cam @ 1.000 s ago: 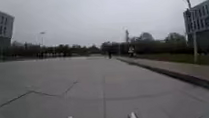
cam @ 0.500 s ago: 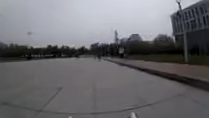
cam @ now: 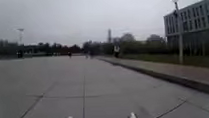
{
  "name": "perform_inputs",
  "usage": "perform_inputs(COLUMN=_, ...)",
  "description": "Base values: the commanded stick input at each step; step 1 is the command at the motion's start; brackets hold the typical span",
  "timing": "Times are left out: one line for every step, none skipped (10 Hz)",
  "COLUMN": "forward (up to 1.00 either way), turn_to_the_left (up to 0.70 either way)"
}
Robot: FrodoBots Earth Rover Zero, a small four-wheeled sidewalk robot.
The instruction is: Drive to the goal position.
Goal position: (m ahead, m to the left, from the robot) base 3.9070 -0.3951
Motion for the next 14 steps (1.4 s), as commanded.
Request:
perform_inputs(forward=0.77, turn_to_the_left=-0.03)
perform_inputs(forward=0.77, turn_to_the_left=-0.03)
perform_inputs(forward=0.77, turn_to_the_left=-0.03)
perform_inputs(forward=0.77, turn_to_the_left=-0.03)
perform_inputs(forward=0.77, turn_to_the_left=-0.03)
perform_inputs(forward=0.77, turn_to_the_left=-0.03)
perform_inputs(forward=0.77, turn_to_the_left=-0.03)
perform_inputs(forward=0.77, turn_to_the_left=-0.03)
perform_inputs(forward=0.77, turn_to_the_left=-0.03)
perform_inputs(forward=0.77, turn_to_the_left=-0.03)
perform_inputs(forward=0.77, turn_to_the_left=-0.03)
perform_inputs(forward=0.77, turn_to_the_left=-0.03)
perform_inputs(forward=0.77, turn_to_the_left=-0.03)
perform_inputs(forward=0.77, turn_to_the_left=-0.03)
